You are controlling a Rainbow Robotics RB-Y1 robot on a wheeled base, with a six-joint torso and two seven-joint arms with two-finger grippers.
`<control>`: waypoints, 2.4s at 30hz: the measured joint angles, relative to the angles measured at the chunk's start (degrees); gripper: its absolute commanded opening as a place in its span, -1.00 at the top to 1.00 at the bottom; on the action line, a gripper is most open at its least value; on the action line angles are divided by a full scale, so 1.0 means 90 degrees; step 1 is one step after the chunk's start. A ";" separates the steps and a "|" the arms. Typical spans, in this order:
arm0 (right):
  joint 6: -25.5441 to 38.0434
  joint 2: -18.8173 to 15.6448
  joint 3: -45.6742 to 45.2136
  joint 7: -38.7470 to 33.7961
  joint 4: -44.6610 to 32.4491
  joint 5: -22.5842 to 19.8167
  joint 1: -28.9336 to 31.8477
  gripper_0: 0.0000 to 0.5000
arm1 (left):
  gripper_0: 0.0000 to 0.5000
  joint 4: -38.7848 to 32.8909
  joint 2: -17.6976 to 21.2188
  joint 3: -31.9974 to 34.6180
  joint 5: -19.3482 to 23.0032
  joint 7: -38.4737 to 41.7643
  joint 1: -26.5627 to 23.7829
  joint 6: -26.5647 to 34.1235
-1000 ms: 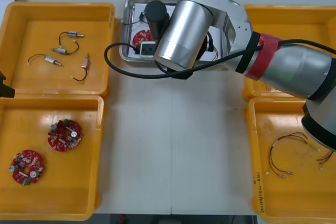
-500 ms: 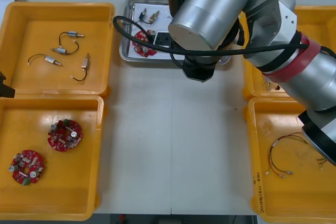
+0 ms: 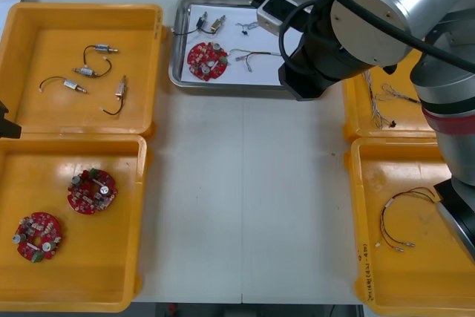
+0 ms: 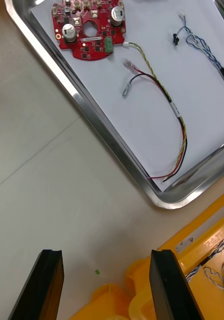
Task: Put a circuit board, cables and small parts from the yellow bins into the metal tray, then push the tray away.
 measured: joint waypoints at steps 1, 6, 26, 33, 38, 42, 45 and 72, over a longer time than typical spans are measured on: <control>0.0000 -0.0029 -0.0075 -0.0105 -0.0092 -0.0006 0.0097 -1.00 | -1.00 0.0000 0.0000 0.0000 0.0000 0.0000 0.0000 0.0000; 0.0000 -0.0301 -0.0497 -0.0876 -0.0451 -0.0240 0.0605 -1.00 | -1.00 -0.0001 0.0000 0.0000 0.0000 0.0000 0.0001 0.0000; 0.0001 -0.0986 -0.3337 -0.2105 -0.1647 -0.1176 0.2858 -1.00 | -1.00 -0.0005 0.0000 0.0000 0.0001 0.0000 0.0003 0.0000; 0.0001 -0.1099 -0.4048 -0.2103 -0.1812 -0.1232 0.3603 -1.00 | -1.00 -0.0006 0.0000 0.0000 0.0001 0.0000 0.0004 0.0000; 0.0001 -0.1223 -0.4293 -0.2094 -0.1809 -0.1237 0.3937 -1.00 | -1.00 -0.0007 0.0000 0.0000 0.0001 0.0000 0.0004 0.0000; 0.0001 -0.1310 -0.4399 -0.2091 -0.1685 -0.1238 0.4144 -1.00 | -1.00 -0.0007 0.0000 0.0000 0.0001 0.0000 0.0004 0.0000; 0.0001 -0.1312 -0.4487 -0.2081 -0.1422 -0.1245 0.4243 -1.00 | -1.00 -0.0007 0.0000 0.0000 0.0001 0.0000 0.0005 0.0000; 0.0001 -0.1428 -0.4527 -0.2063 -0.1104 -0.1312 0.4491 -1.00 | -1.00 -0.0007 0.0000 0.0000 0.0001 0.0000 0.0005 0.0000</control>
